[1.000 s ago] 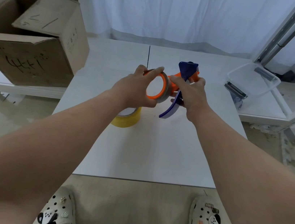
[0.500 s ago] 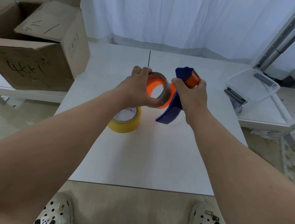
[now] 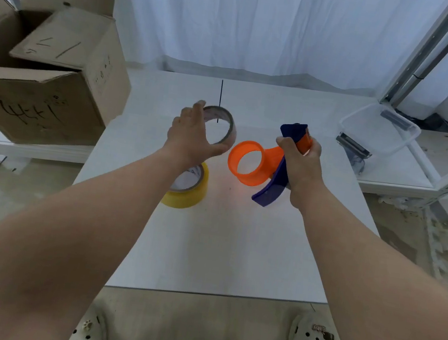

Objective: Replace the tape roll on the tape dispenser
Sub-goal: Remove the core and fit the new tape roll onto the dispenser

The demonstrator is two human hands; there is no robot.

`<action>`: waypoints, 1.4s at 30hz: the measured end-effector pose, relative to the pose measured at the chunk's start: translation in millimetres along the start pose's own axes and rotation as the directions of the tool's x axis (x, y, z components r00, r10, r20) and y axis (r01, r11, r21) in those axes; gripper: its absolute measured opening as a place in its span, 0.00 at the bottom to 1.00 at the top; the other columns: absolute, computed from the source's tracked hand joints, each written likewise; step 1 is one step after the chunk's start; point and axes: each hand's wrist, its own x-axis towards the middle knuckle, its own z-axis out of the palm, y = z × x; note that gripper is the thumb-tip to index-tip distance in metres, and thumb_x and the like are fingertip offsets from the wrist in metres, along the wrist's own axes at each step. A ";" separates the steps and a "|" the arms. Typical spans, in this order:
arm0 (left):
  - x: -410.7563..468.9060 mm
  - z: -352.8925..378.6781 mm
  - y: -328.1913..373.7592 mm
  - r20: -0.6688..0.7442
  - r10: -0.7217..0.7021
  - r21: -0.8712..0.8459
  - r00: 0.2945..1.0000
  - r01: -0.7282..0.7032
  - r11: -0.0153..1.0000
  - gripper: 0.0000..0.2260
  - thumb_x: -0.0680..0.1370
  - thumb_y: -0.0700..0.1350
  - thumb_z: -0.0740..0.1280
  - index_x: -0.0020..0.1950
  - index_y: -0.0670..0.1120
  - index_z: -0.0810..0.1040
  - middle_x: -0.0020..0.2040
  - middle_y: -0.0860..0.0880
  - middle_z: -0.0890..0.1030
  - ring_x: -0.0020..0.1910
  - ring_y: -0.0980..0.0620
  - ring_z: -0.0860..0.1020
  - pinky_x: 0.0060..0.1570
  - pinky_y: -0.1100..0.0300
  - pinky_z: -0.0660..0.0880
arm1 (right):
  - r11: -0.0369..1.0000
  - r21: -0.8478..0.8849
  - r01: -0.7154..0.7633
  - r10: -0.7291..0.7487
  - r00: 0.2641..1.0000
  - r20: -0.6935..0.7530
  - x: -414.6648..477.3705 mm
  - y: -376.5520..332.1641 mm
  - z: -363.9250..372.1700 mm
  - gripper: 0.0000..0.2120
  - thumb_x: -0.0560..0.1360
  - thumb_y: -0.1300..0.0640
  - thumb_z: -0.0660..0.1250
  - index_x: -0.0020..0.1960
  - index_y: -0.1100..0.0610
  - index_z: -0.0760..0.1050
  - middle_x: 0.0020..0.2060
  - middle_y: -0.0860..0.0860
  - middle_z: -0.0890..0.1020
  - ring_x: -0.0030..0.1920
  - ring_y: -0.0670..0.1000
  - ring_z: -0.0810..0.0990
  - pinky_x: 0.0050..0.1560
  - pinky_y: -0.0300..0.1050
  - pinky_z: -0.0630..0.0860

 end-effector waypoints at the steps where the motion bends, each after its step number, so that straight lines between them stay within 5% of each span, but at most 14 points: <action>1: 1.1 3.5 -1.1 0.021 0.027 0.041 0.999 -0.028 0.999 0.44 0.68 0.59 0.73 0.75 0.45 0.53 0.70 0.40 0.64 0.68 0.39 0.65 0.64 0.47 0.64 | 1.000 -0.010 -0.008 0.008 1.000 0.020 2.2 1.0 -1.0 0.21 0.72 0.50 0.68 0.62 0.45 0.64 0.45 0.48 0.74 0.44 0.51 0.75 0.51 0.54 0.79; 6: 16.9 15.5 -5.3 0.117 0.048 0.112 0.992 -0.061 0.992 0.42 0.68 0.59 0.72 0.74 0.46 0.54 0.68 0.41 0.67 0.66 0.40 0.67 0.63 0.47 0.65 | 0.997 -0.052 -0.050 0.053 0.997 0.059 15.2 11.0 -7.4 0.12 0.74 0.49 0.68 0.54 0.44 0.68 0.50 0.51 0.77 0.47 0.54 0.78 0.55 0.55 0.78; 10: 25.3 29.3 -8.5 0.187 0.006 0.275 0.982 -0.058 0.960 0.43 0.68 0.60 0.71 0.75 0.47 0.53 0.68 0.41 0.68 0.65 0.40 0.69 0.63 0.46 0.66 | 0.988 -0.078 -0.132 0.137 0.988 0.066 19.2 18.9 -9.5 0.15 0.72 0.53 0.70 0.56 0.53 0.71 0.50 0.55 0.77 0.45 0.53 0.77 0.43 0.47 0.77; 14: 26.0 40.2 -17.8 0.248 -0.102 0.336 0.963 0.013 0.942 0.43 0.71 0.63 0.66 0.77 0.47 0.48 0.75 0.44 0.59 0.70 0.40 0.65 0.66 0.46 0.63 | 0.985 -0.054 -0.166 0.172 0.976 0.133 21.7 21.4 -5.9 0.07 0.72 0.59 0.69 0.46 0.52 0.73 0.43 0.53 0.76 0.42 0.52 0.76 0.38 0.43 0.75; 17: 26.1 36.3 -21.2 0.258 -0.060 0.336 0.964 -0.032 0.941 0.44 0.71 0.65 0.65 0.77 0.49 0.46 0.77 0.43 0.55 0.74 0.41 0.58 0.71 0.45 0.59 | 0.976 -0.090 -0.199 0.212 0.961 0.176 20.2 21.6 -1.2 0.10 0.72 0.59 0.69 0.53 0.55 0.74 0.41 0.52 0.76 0.38 0.50 0.75 0.36 0.42 0.74; 20: 17.8 22.4 -19.9 0.226 -0.046 0.265 0.973 -0.016 0.964 0.42 0.71 0.63 0.66 0.77 0.50 0.49 0.77 0.43 0.53 0.75 0.41 0.55 0.71 0.45 0.57 | 0.964 -0.156 -0.216 0.244 0.952 0.186 16.1 18.3 3.3 0.18 0.72 0.56 0.70 0.60 0.58 0.73 0.43 0.53 0.77 0.39 0.51 0.76 0.38 0.43 0.75; 25: -16.9 -1.2 -31.5 0.181 -0.089 0.284 0.979 0.035 0.958 0.37 0.74 0.60 0.65 0.76 0.50 0.53 0.76 0.42 0.55 0.73 0.39 0.56 0.69 0.43 0.59 | 0.926 -0.291 -0.242 0.295 0.943 0.155 3.0 8.2 11.8 0.13 0.74 0.48 0.67 0.51 0.56 0.72 0.41 0.52 0.76 0.42 0.53 0.76 0.52 0.52 0.77; 27: -33.2 -8.7 -44.4 0.192 -0.129 0.299 0.973 0.067 0.952 0.36 0.74 0.60 0.65 0.76 0.49 0.54 0.74 0.40 0.57 0.72 0.38 0.60 0.68 0.43 0.62 | 0.908 -0.359 -0.216 0.283 0.948 0.145 -4.9 7.0 14.8 0.14 0.75 0.46 0.64 0.53 0.56 0.70 0.43 0.53 0.75 0.44 0.54 0.76 0.52 0.53 0.77; 31: -58.1 -17.4 -69.7 0.216 -0.265 0.223 0.940 0.216 0.951 0.34 0.76 0.57 0.63 0.75 0.43 0.54 0.72 0.37 0.64 0.68 0.38 0.66 0.64 0.47 0.66 | 0.900 -0.382 -0.211 0.289 0.944 0.161 -21.6 6.9 17.1 0.15 0.74 0.44 0.66 0.47 0.56 0.71 0.38 0.52 0.75 0.38 0.52 0.76 0.39 0.45 0.74; 35: -54.5 -21.9 -74.6 0.215 -0.368 0.135 0.904 0.346 0.928 0.29 0.78 0.57 0.61 0.69 0.37 0.64 0.63 0.36 0.74 0.58 0.38 0.76 0.57 0.50 0.73 | 0.931 -0.331 -0.156 0.234 0.949 0.212 -27.4 0.9 25.6 0.09 0.72 0.55 0.71 0.45 0.58 0.74 0.39 0.55 0.78 0.34 0.51 0.76 0.44 0.48 0.76; 38: -44.2 -24.0 -69.4 0.241 -0.343 0.028 0.908 0.347 0.937 0.20 0.76 0.54 0.65 0.54 0.36 0.76 0.49 0.37 0.81 0.45 0.40 0.81 0.50 0.46 0.79 | 0.934 -0.345 -0.093 0.182 0.955 0.233 -30.1 -3.6 35.1 0.09 0.73 0.61 0.70 0.51 0.59 0.73 0.40 0.54 0.79 0.35 0.50 0.77 0.45 0.47 0.78; 42: -40.5 -22.1 -68.3 0.256 -0.356 0.066 0.899 0.351 0.934 0.10 0.76 0.42 0.66 0.51 0.37 0.74 0.46 0.38 0.81 0.41 0.40 0.82 0.46 0.47 0.81 | 0.936 -0.344 -0.073 0.149 0.968 0.201 -31.6 0.2 38.6 0.19 0.72 0.59 0.71 0.60 0.58 0.68 0.48 0.55 0.80 0.39 0.49 0.78 0.36 0.42 0.76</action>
